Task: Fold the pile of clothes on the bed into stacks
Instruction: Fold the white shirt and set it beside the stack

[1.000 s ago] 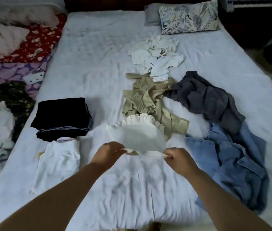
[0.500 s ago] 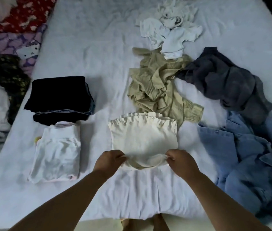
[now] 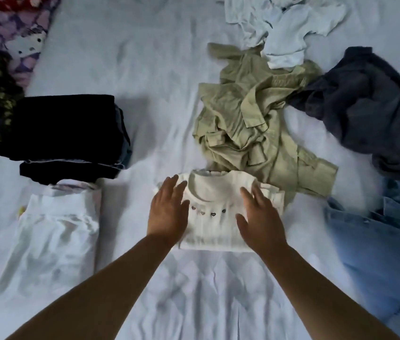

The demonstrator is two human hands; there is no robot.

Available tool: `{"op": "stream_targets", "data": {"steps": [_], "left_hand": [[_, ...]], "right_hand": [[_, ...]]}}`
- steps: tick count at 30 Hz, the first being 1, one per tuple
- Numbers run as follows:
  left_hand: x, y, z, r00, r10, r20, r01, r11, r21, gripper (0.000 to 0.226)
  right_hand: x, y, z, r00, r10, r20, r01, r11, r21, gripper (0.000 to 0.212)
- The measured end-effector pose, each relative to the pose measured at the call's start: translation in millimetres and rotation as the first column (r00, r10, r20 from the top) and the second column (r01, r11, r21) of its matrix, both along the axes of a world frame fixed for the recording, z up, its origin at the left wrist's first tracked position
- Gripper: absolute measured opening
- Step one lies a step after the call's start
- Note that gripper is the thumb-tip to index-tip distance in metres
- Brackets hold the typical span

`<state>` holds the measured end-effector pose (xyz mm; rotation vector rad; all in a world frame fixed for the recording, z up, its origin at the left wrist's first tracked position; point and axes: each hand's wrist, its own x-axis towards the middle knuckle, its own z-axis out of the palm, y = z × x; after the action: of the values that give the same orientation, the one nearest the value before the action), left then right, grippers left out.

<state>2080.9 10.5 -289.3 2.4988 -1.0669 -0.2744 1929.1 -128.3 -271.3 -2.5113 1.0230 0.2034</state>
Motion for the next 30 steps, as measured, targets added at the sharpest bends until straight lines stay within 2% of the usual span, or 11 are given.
{"op": "stream_targets", "data": {"steps": [3,6,9,11,13,15,18,21,23,26,30], "left_hand": [[-23,12,-40,0.951,-0.293,0.099,0.267,0.94,0.211,0.05],[-25,27,-75,0.893,-0.417,0.169,0.334,0.867,0.37,0.056],[-4,46,-91,0.908,-0.372,0.194,0.251,0.851,0.461,0.06],[12,61,-93,0.91,-0.358,0.209,0.216,0.84,0.497,0.057],[25,70,-89,0.919,-0.335,0.208,0.187,0.835,0.518,0.059],[28,67,-82,0.929,-0.301,0.215,0.162,0.854,0.494,0.067],[17,47,-72,0.916,-0.352,0.191,0.245,0.87,0.428,0.083],[4,14,-71,0.923,-0.363,0.131,0.283,0.867,0.41,0.099],[0,-5,-74,0.935,-0.343,0.092,0.262,0.84,0.475,0.107],[2,-20,-80,0.949,-0.303,-0.084,0.291,0.742,0.605,0.112],[12,-10,-62,0.929,-0.352,-0.112,0.35,0.741,0.574,0.106]], "right_hand": [[-7,14,-42,0.988,0.133,-0.082,-0.133,0.991,0.009,0.055],[-15,17,-75,0.97,0.21,-0.122,-0.22,0.973,-0.068,0.056],[-33,7,-93,0.962,0.207,-0.18,-0.232,0.964,-0.13,0.058],[-47,0,-94,0.969,0.149,-0.199,-0.181,0.971,-0.155,0.059],[-55,-5,-88,0.983,-0.015,-0.182,-0.011,0.989,-0.145,0.062],[-57,-9,-83,0.971,-0.182,-0.155,0.173,0.982,-0.071,0.071],[-49,-15,-73,0.938,-0.336,-0.086,0.339,0.941,0.018,0.08],[-38,-16,-69,0.937,-0.347,0.032,0.339,0.928,0.153,0.084],[-35,-16,-69,0.941,-0.339,0.015,0.321,0.902,0.289,0.087],[-32,-20,-70,0.973,-0.229,0.008,0.215,0.925,0.313,0.079],[-16,-12,-50,0.958,-0.273,0.084,0.231,0.914,0.332,0.066]]}}
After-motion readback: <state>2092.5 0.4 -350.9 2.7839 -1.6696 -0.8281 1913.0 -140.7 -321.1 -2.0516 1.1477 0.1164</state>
